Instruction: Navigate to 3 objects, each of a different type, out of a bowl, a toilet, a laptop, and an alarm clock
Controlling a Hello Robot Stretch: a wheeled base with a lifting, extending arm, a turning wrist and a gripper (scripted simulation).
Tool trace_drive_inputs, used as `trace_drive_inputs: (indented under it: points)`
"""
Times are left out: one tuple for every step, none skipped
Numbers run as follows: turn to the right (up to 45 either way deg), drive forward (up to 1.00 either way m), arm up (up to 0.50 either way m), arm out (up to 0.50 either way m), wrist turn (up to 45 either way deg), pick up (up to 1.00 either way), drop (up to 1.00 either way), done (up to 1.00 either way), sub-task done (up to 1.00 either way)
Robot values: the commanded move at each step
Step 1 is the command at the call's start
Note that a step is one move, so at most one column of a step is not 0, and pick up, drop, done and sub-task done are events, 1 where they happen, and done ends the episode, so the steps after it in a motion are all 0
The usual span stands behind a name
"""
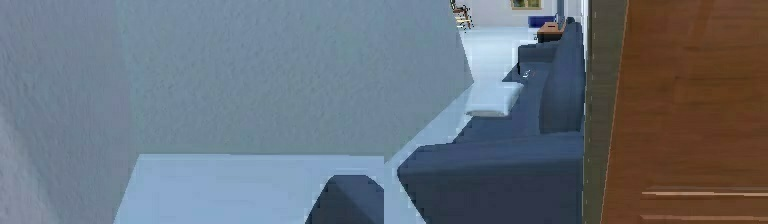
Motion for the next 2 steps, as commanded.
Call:
trace_drive_inputs:
  points:
    - [15.0,0.00,0.00,0.00,0.0,0.00,0.00,0.00,0.00]
    - [0.0,1.00,0.00,0.00,0.0,0.00,0.00,0.00,0.00]
